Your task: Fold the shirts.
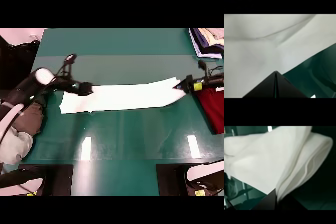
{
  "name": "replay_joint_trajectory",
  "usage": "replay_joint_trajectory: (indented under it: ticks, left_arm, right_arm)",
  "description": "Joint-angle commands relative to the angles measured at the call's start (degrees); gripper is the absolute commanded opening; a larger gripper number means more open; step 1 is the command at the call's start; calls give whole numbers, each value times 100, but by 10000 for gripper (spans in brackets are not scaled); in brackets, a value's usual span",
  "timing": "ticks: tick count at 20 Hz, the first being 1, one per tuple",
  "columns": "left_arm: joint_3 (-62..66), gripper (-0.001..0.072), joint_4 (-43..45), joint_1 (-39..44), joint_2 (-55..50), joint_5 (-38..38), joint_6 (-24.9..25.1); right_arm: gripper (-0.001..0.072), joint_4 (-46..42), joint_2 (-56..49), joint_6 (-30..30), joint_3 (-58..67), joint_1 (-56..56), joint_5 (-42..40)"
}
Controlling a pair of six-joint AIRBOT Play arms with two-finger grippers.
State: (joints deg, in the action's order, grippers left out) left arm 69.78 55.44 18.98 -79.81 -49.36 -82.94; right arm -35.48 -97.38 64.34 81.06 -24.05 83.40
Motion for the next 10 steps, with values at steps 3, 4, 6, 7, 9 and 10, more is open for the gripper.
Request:
replay_joint_trajectory:
  ticks: [3, 4, 6, 7, 9, 10]
  left_arm:
    - [2083, 23, -13, 973, -1985, -166, 81]
    - [2398, 23, -13, 1078, -2323, -223, 79]
    - [2796, 23, -13, 1182, -2833, -321, 22]
    - [2887, 23, -17, 1185, -2994, -328, 11]
    - [2914, 23, -4, 1161, -3154, -302, -131]
    - [2914, 23, 9, 1150, -3202, -332, -127]
  right_arm:
    - [10, 1008, 905, 28, 221, 776, 256]
    - [10, 1001, 957, 79, 435, 968, 326]
    - [10, 992, 984, 229, 962, 1377, 350]
    - [10, 944, 984, 302, 1196, 1569, 358]
    - [10, 619, 984, 463, 1602, 1961, 348]
    - [10, 466, 984, 531, 1762, 2151, 334]
